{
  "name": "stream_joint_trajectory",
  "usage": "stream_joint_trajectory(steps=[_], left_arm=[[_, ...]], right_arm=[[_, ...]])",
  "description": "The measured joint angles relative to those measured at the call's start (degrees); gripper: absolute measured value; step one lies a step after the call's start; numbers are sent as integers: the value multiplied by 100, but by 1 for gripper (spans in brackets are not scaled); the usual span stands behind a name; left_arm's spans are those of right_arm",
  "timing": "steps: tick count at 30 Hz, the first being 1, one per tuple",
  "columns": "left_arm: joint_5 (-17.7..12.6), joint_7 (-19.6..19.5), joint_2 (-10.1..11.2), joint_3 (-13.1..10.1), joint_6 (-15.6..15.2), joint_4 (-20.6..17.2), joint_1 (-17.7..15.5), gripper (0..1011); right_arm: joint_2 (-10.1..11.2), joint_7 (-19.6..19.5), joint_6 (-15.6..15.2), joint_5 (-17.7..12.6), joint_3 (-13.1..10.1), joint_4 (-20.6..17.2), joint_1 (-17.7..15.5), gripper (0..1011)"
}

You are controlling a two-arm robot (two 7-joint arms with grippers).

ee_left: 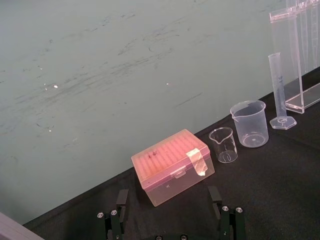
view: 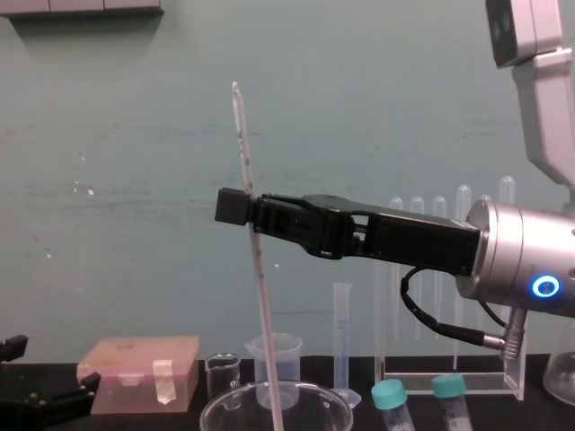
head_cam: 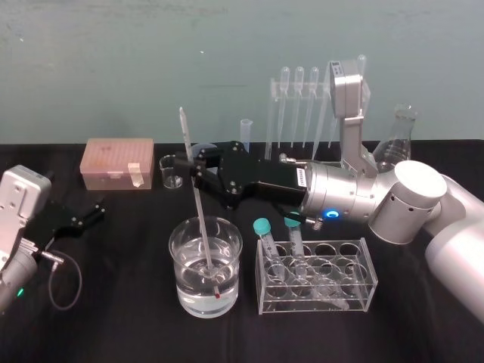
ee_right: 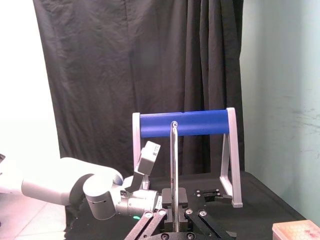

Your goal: Hold the thermometer with one hand and immerse one end into the beaker, then reinsert it into the test tube rack.

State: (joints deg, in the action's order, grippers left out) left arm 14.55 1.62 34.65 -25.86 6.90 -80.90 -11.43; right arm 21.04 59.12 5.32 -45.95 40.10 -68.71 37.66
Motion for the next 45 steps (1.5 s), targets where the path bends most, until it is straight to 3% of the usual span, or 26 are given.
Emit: stream_joint_trajectory(steps=[45], left_arm=[[0, 0, -1, 0, 0, 0, 0, 1008]], right_arm=[[30, -32, -27, 27, 44, -20, -22, 56]])
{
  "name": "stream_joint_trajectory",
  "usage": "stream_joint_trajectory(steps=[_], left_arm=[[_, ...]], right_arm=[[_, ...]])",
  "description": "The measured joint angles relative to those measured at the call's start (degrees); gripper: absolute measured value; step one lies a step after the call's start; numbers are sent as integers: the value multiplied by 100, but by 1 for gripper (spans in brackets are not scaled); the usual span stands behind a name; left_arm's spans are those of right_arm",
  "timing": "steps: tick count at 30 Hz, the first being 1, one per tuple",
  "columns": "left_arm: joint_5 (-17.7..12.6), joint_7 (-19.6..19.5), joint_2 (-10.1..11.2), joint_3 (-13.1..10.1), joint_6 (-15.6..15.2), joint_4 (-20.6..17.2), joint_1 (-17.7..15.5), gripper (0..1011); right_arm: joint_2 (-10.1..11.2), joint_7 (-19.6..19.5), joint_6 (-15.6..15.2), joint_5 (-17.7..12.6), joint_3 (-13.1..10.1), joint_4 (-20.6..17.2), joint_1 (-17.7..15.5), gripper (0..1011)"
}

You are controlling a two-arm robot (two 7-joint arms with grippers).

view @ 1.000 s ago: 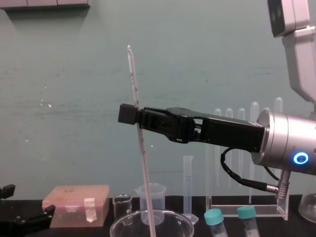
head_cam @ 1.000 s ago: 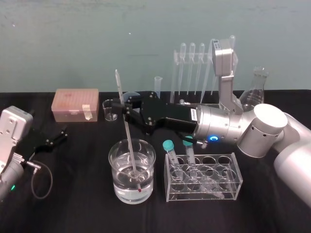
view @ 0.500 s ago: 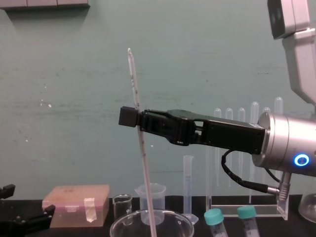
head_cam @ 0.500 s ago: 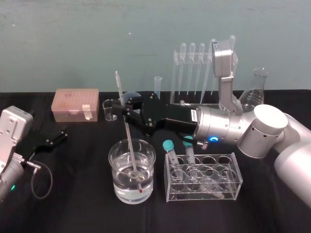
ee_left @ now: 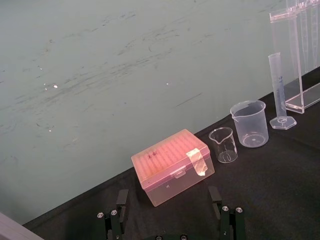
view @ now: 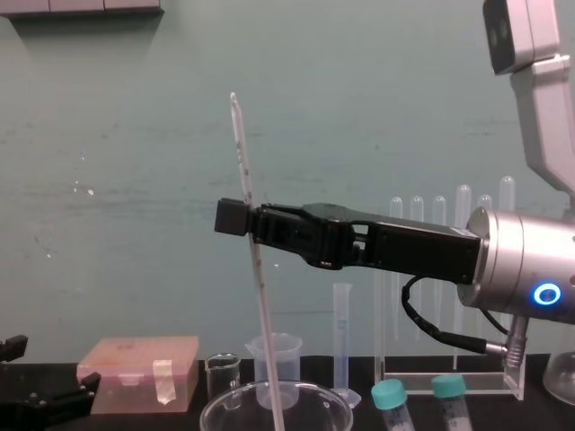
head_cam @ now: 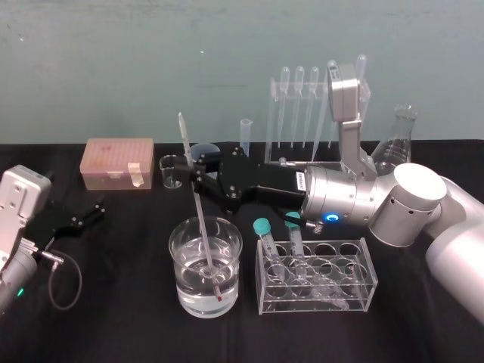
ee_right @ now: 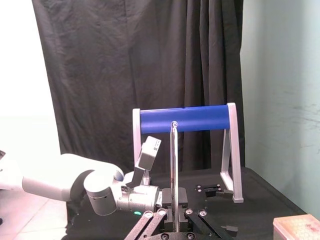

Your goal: Hold the thermometer with one hand and immerse one end into the beaker, then reinsert it into the test tube rack.

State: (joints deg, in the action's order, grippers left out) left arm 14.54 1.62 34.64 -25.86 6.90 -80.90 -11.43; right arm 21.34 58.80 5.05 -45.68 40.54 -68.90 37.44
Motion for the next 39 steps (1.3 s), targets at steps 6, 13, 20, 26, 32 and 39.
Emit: stream_joint_trajectory(steps=[6, 13, 20, 26, 32, 39], left_arm=[[0, 0, 0, 0, 0, 0, 0, 1008], [0, 0, 0, 0, 0, 0, 0, 1008], [0, 0, 0, 0, 0, 0, 0, 1008], [0, 0, 0, 0, 0, 0, 0, 1008], [0, 0, 0, 0, 0, 0, 0, 1008], [0, 0, 0, 0, 0, 0, 0, 1008]], right_arm=[[-4, 1, -8, 14, 13, 9, 2, 56], [0, 1, -19, 15, 14, -6, -5, 56], [6, -3, -33, 12, 14, -2, -8, 56], [11, -18, -69, -2, 9, -8, -8, 56], [35, -45, -162, -88, -46, -119, 37, 56], [156, -127, -444, -370, -229, -538, 269, 56]])
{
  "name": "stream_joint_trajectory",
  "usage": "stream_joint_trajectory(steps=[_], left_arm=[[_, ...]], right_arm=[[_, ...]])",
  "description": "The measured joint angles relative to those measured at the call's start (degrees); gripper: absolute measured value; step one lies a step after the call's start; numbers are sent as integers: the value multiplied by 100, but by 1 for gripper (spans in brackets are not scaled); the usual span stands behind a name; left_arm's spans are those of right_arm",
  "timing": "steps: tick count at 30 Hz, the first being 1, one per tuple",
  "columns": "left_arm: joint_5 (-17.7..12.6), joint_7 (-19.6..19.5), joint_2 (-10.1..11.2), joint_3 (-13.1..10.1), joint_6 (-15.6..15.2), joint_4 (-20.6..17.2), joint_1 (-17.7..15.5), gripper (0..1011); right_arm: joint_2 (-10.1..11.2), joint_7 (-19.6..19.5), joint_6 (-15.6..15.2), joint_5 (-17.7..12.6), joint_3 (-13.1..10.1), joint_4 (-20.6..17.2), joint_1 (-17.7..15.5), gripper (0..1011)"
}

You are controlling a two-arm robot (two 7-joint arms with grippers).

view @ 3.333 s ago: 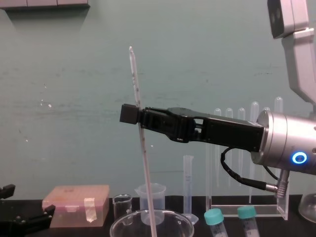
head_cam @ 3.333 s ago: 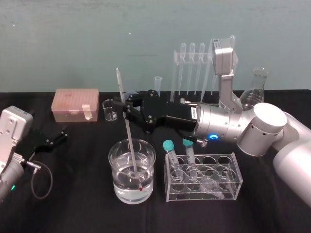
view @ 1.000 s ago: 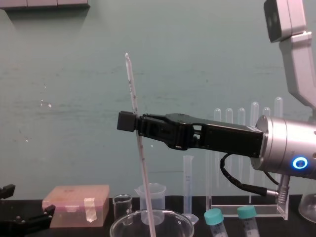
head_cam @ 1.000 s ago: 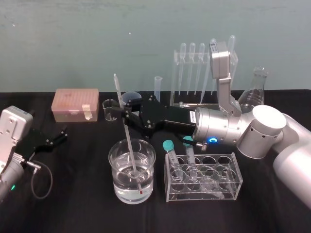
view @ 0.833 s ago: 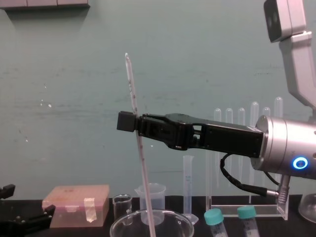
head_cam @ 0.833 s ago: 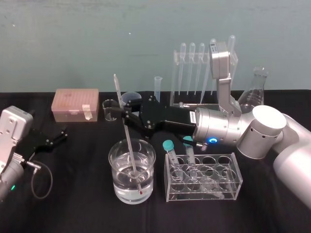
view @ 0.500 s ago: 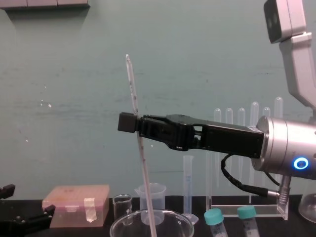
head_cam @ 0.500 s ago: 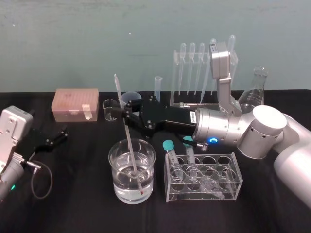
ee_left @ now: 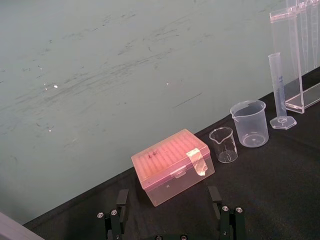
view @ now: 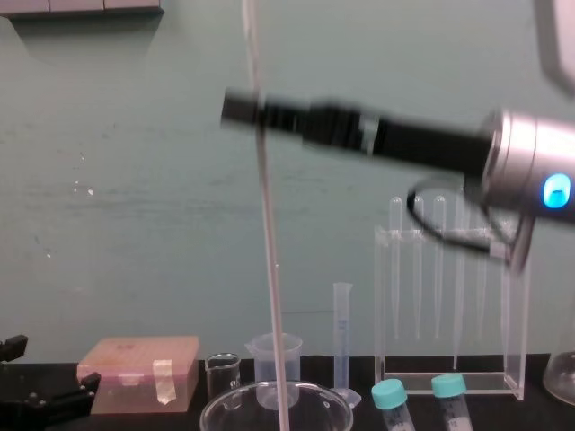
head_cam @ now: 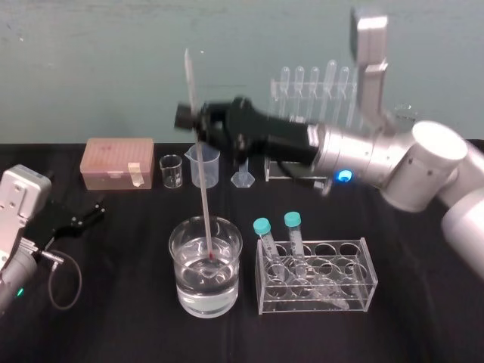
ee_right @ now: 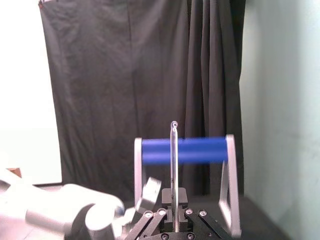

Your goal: Hold the thermometer with one hand and immerse one end into the beaker, then reinsert it into the test tube rack.

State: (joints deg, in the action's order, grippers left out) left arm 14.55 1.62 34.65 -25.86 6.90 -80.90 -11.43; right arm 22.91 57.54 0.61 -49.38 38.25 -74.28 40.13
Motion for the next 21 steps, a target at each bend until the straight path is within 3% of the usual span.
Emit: stream_joint_trajectory(steps=[8, 12, 15, 21], left_arm=[[0, 0, 0, 0, 0, 0, 0, 1008], [0, 0, 0, 0, 0, 0, 0, 1008], [0, 0, 0, 0, 0, 0, 0, 1008], [0, 0, 0, 0, 0, 0, 0, 1008]], right_arm=[[171, -476, -204, -269, -393, -484, 513, 56], [335, -770, -219, -313, -558, -648, 609, 56], [492, -935, -236, -343, -657, -774, 571, 56], [1135, -1418, -363, -446, -950, -1189, 57, 56]])
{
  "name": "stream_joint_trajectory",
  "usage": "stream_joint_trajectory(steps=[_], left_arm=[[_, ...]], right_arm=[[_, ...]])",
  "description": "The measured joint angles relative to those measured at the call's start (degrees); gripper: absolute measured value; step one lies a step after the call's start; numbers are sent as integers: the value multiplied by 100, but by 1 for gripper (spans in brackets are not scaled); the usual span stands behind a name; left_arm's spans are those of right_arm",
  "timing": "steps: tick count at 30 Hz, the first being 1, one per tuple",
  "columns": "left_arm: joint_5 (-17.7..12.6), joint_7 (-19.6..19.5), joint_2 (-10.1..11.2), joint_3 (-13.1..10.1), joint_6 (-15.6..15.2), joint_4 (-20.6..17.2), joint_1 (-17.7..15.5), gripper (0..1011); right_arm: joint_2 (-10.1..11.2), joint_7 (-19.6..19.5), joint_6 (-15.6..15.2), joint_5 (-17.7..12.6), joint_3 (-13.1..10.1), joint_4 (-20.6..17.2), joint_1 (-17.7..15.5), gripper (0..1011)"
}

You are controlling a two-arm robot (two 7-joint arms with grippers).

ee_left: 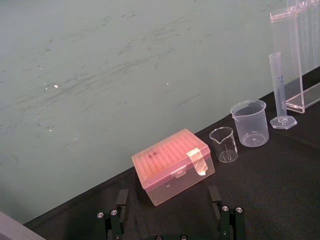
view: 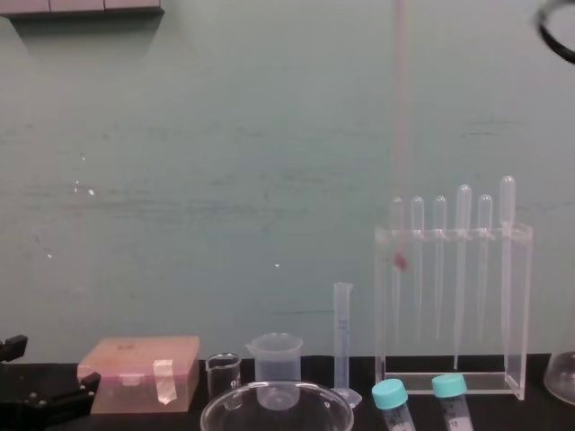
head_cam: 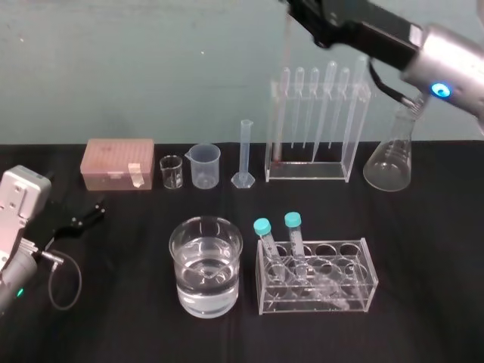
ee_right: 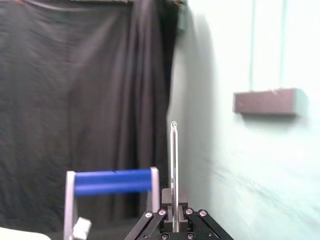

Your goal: Hold the thermometer with one hand and immerse one end into the beaker, then reinsert it into the test tube rack.

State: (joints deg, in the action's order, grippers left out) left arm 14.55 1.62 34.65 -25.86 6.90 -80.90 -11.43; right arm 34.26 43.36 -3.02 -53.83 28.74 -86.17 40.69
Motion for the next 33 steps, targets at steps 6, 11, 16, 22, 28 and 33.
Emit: stream_joint_trajectory(steps=[6, 11, 16, 22, 28, 33], left_arm=[[0, 0, 0, 0, 0, 0, 0, 1008], [0, 0, 0, 0, 0, 0, 0, 1008], [0, 0, 0, 0, 0, 0, 0, 1008], [0, 0, 0, 0, 0, 0, 0, 1008], [0, 0, 0, 0, 0, 0, 0, 1008], [0, 0, 0, 0, 0, 0, 0, 1008]], right_arm=[[500, -385, -24, -110, -279, -374, -713, 56], [723, -536, 221, -47, -447, -574, -1241, 56], [782, -539, 537, 157, -517, -627, -1594, 56], [713, -458, 759, 343, -516, -545, -1808, 56], [576, -416, 753, 392, -507, -408, -1884, 56], [465, -384, 720, 472, -502, -299, -1905, 56]])
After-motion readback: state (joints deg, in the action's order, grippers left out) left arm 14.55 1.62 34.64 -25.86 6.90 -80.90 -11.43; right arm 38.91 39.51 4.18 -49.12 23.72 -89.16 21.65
